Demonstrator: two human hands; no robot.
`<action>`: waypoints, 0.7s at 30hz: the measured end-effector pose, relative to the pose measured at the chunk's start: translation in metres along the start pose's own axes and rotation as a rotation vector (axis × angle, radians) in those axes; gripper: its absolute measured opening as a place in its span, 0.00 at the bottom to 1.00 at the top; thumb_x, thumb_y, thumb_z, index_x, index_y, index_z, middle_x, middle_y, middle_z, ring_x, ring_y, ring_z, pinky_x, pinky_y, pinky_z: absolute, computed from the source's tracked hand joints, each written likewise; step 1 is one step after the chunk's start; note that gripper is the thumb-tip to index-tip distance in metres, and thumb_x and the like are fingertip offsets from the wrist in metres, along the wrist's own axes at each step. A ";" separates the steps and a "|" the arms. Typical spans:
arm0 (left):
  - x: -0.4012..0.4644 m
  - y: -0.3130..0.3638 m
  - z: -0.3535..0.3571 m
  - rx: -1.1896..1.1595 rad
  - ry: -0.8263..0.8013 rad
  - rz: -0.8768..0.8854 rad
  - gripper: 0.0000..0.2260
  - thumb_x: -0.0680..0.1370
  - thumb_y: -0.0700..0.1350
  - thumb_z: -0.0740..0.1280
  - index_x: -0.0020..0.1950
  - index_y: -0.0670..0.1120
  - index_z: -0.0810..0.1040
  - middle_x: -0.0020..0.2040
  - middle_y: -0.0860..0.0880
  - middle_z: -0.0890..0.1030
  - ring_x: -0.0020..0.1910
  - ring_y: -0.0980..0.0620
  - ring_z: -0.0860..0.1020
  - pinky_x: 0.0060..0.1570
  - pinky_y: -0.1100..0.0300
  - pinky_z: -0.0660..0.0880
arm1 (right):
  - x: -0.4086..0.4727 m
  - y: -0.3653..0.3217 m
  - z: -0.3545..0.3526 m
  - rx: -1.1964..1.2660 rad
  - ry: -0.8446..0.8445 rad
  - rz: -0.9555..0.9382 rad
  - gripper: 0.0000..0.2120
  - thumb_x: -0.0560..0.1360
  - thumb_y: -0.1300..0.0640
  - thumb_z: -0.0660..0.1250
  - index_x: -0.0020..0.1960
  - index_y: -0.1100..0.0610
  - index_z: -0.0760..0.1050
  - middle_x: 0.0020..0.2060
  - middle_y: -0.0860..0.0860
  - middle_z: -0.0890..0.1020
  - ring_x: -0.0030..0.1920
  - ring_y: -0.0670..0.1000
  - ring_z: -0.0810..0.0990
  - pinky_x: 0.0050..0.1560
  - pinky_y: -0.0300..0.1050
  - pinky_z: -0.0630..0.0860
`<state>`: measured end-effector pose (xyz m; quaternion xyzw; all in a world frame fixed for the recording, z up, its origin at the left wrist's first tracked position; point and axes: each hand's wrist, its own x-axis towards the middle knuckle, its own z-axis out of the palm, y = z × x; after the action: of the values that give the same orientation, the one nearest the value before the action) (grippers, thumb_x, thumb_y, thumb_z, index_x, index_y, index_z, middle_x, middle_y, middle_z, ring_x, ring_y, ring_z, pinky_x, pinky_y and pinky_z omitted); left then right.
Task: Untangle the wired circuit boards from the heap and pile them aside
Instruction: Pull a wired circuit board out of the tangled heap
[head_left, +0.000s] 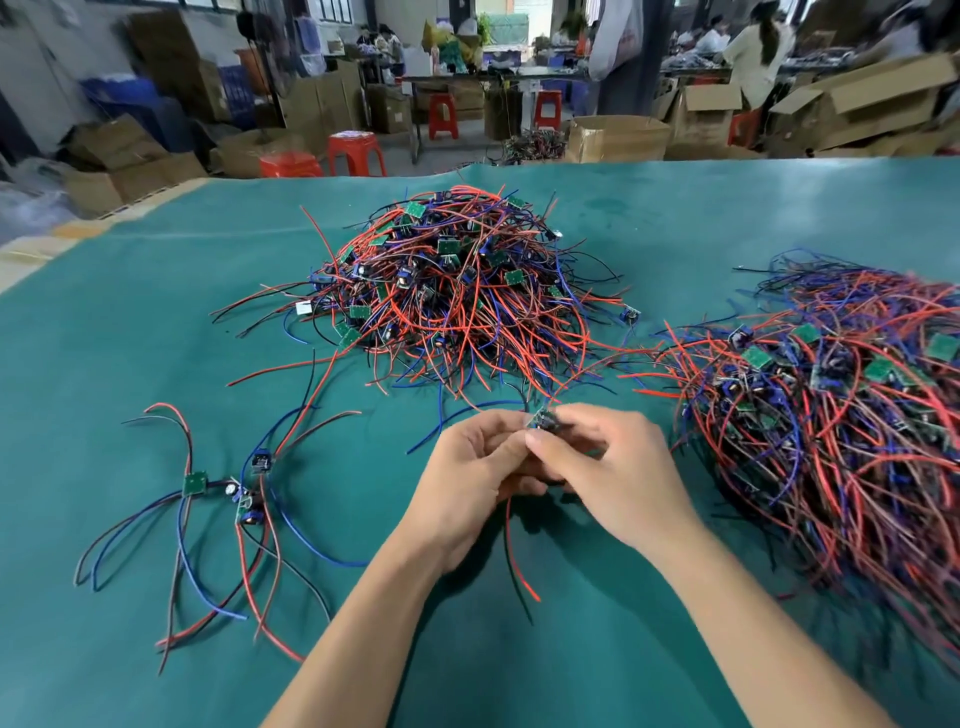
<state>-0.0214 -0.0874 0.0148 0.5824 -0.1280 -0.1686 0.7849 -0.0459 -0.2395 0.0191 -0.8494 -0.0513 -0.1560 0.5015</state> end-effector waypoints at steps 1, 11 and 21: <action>0.000 0.000 0.001 0.033 -0.014 -0.001 0.05 0.82 0.37 0.62 0.51 0.38 0.77 0.42 0.41 0.84 0.36 0.50 0.83 0.35 0.64 0.77 | 0.000 -0.001 -0.003 0.005 0.053 -0.015 0.03 0.74 0.51 0.77 0.45 0.45 0.83 0.38 0.40 0.86 0.40 0.38 0.84 0.44 0.34 0.77; -0.004 0.002 0.006 0.241 -0.175 -0.034 0.08 0.82 0.38 0.63 0.45 0.40 0.79 0.34 0.43 0.81 0.28 0.51 0.80 0.29 0.65 0.74 | 0.009 -0.001 -0.033 0.115 0.389 -0.062 0.05 0.73 0.52 0.72 0.44 0.42 0.83 0.40 0.43 0.87 0.39 0.46 0.85 0.43 0.56 0.84; -0.003 -0.007 0.006 0.421 -0.144 -0.025 0.08 0.80 0.37 0.65 0.44 0.37 0.80 0.36 0.44 0.82 0.31 0.50 0.80 0.32 0.61 0.77 | 0.040 0.006 -0.184 -0.257 0.498 0.193 0.15 0.70 0.39 0.67 0.52 0.45 0.76 0.44 0.51 0.81 0.37 0.45 0.74 0.42 0.47 0.74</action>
<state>-0.0269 -0.0932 0.0097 0.7213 -0.2087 -0.1892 0.6327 -0.0460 -0.4046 0.1087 -0.8427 0.1742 -0.3164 0.3994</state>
